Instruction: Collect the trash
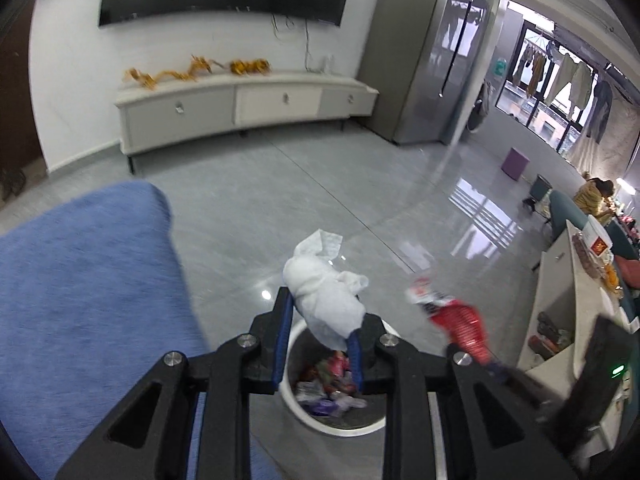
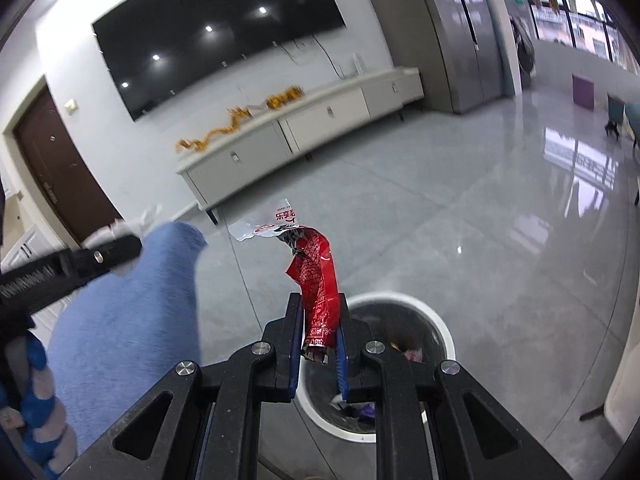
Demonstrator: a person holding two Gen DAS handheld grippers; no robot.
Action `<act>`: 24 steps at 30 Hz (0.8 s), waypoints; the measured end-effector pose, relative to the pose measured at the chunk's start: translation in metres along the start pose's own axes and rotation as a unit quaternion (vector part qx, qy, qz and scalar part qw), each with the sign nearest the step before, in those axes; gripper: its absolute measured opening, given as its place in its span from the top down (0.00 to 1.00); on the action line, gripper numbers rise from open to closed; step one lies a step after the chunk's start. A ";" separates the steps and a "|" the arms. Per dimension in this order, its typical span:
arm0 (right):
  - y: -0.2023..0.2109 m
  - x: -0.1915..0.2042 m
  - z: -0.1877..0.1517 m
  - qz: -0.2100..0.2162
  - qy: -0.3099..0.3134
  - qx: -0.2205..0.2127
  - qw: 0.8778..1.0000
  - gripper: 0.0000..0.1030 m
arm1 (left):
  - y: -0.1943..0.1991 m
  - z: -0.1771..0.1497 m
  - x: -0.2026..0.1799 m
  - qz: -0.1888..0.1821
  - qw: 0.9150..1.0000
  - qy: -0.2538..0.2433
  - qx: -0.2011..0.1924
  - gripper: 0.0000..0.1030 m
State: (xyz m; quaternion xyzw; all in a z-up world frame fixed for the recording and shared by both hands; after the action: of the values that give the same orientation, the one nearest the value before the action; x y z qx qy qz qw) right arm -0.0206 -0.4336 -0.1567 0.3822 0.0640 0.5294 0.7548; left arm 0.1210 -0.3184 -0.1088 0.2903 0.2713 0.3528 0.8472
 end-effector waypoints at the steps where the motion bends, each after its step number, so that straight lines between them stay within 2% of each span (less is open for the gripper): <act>1: -0.007 -0.003 -0.001 0.000 -0.005 0.007 1.000 0.87 | -0.008 0.001 -0.002 -0.007 1.000 0.002 0.005 0.72; 3: -0.022 -0.012 -0.004 -0.005 -0.014 0.022 1.000 0.86 | -0.022 0.004 -0.005 -0.017 1.000 0.003 0.015 0.67; 7: -0.053 -0.031 -0.011 -0.020 -0.036 0.052 0.998 0.82 | -0.055 0.006 -0.007 -0.035 0.998 0.012 0.040 0.45; 8: -0.058 -0.034 -0.012 -0.023 -0.040 0.058 0.997 0.80 | -0.062 0.006 -0.007 -0.040 0.998 0.017 0.047 0.44; 10: -0.069 -0.043 -0.017 -0.028 -0.053 0.072 0.996 0.70 | -0.074 0.005 -0.003 -0.050 0.996 0.034 0.066 0.42; 11: -0.073 -0.048 -0.019 -0.031 -0.057 0.078 0.995 0.61 | -0.079 0.004 -0.001 -0.053 0.995 0.043 0.074 0.42; 12: -0.075 -0.051 -0.021 -0.034 -0.058 0.082 0.994 0.59 | -0.083 0.004 0.000 -0.051 0.994 0.049 0.078 0.42; 17: -0.076 -0.056 -0.026 -0.040 -0.065 0.093 0.993 0.55 | -0.079 0.008 -0.001 -0.036 0.997 0.038 0.064 0.41; 20: -0.068 -0.058 -0.020 -0.034 -0.079 0.090 0.992 0.55 | -0.063 0.012 -0.001 -0.030 0.998 0.033 0.050 0.40; 24: -0.036 -0.052 0.000 -0.023 -0.074 0.055 0.995 0.48 | -0.030 0.017 0.001 -0.014 1.000 0.020 0.017 0.38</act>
State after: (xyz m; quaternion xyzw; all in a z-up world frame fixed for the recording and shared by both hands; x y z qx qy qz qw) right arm -0.0158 -0.4828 -0.1963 0.4600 0.0457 0.4780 0.7469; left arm 0.1461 -0.3404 -0.1181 0.2937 0.2981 0.3420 0.8414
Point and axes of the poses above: each gripper's, at about its wrist camera, not at the fingertips, and y roughly against the way its jaws point, x to its left, z to its top, the point moved 2 cm from there along -y, roughly the way its jaws point, and after that the axes turned 4 degrees about -z, right-handed, at the moved point
